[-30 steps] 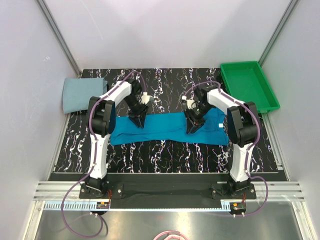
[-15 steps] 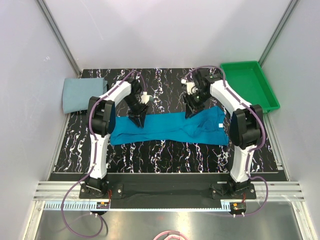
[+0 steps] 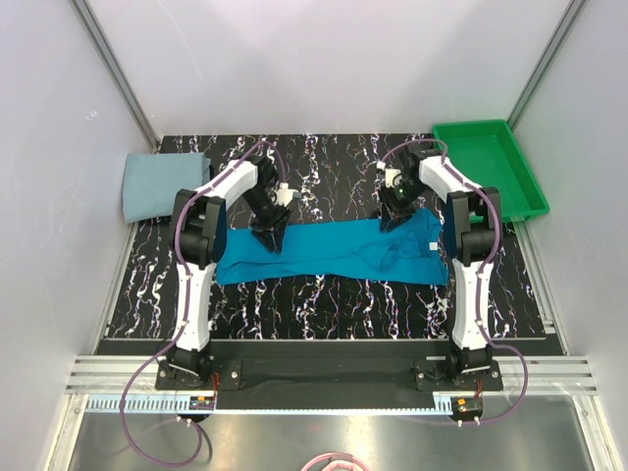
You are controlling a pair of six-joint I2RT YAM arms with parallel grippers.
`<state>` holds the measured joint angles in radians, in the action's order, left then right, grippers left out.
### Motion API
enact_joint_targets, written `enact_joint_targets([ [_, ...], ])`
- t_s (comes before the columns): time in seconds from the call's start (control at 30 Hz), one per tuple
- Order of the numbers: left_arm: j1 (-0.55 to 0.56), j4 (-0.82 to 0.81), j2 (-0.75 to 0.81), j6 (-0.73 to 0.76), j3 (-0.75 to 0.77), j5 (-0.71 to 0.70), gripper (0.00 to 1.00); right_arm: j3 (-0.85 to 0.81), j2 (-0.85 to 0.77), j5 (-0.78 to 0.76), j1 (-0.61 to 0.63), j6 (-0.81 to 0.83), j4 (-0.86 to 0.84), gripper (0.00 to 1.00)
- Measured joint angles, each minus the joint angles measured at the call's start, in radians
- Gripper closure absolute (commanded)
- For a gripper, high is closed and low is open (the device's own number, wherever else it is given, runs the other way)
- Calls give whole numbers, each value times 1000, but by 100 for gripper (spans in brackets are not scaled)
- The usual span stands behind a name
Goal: Fold and stack the t-shirts
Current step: Fold the tshirt
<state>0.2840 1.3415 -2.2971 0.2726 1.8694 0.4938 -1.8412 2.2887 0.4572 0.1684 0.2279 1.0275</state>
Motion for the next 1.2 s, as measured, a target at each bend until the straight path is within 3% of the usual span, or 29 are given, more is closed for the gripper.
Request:
enact_joint_targets([
  [0.83, 0, 0, -11, 0, 29, 26, 60, 354, -297, 0, -19, 11, 28, 68],
  [1.03, 0, 0, -35, -3, 64, 32, 60, 423, -362, -6, -18, 13, 38, 64],
  [1.2, 6, 0, -53, -11, 77, 33, 47, 420, -447, -89, -18, 16, 30, 60],
])
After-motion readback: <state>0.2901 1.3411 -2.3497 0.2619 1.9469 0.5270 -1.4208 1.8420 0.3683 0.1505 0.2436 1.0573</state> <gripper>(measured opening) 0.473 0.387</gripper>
